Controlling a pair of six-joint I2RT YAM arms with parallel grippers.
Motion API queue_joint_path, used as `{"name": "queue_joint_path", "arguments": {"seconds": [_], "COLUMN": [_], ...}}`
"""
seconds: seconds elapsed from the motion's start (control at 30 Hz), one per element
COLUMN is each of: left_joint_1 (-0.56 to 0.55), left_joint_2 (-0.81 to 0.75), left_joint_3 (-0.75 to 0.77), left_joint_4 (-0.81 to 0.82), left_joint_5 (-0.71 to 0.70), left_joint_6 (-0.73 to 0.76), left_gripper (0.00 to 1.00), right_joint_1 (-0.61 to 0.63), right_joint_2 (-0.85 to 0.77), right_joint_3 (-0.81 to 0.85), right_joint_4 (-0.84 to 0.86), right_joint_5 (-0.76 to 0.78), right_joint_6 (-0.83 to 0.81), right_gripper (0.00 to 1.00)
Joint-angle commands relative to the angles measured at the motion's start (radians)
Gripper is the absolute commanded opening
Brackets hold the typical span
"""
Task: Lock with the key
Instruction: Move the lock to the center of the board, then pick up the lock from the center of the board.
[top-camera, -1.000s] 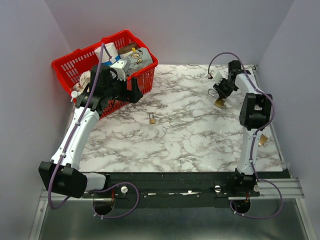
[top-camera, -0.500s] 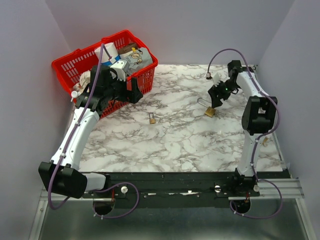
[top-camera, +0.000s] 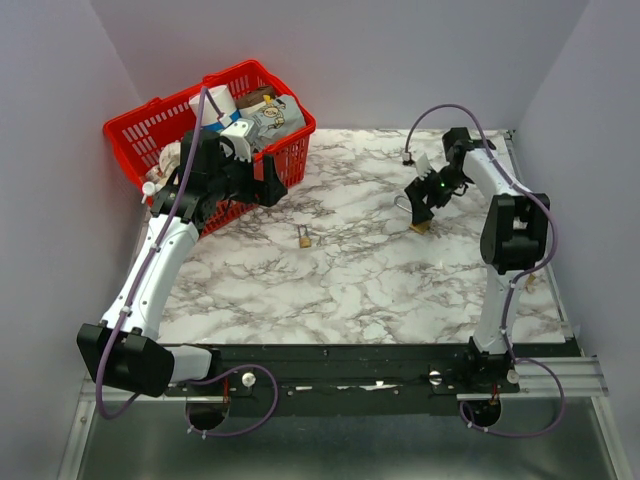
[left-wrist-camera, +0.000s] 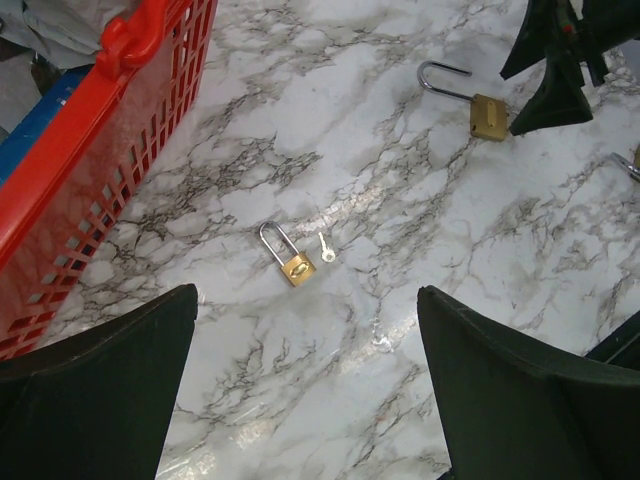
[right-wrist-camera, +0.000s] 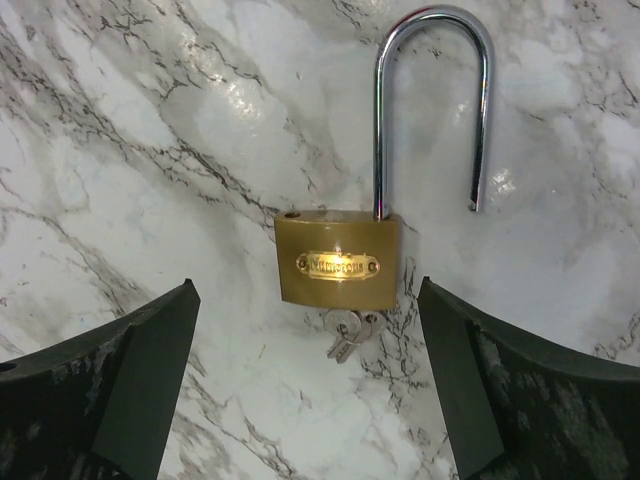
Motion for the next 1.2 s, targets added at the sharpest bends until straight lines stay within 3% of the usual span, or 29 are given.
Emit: {"name": "queue_joint_path", "arguments": {"seconds": [0.0, 0.53, 1.03, 1.17], "left_joint_1": [-0.003, -0.003, -0.003, -0.001], "left_joint_2": [-0.001, -0.002, 0.005, 0.004], "left_joint_3": [0.01, 0.015, 0.013, 0.013], "left_joint_4": [0.018, 0.032, 0.035, 0.032], "left_joint_5": [0.038, 0.019, -0.028, -0.038], "left_joint_6": [-0.009, -0.016, -0.017, -0.013], "left_gripper": [0.99, 0.99, 0.99, 0.99], "right_joint_1": [0.016, 0.085, 0.128, 0.131], "right_joint_2": [0.067, 0.069, 0.07, 0.081], "right_joint_3": [0.027, -0.064, -0.073, -0.059], "right_joint_4": [0.03, 0.088, 0.068, 0.051], "right_joint_5": [0.061, 0.2, 0.279, 0.282], "right_joint_6": [0.035, -0.016, 0.037, 0.043], "right_gripper": [1.0, 0.93, 0.86, 0.81]}}
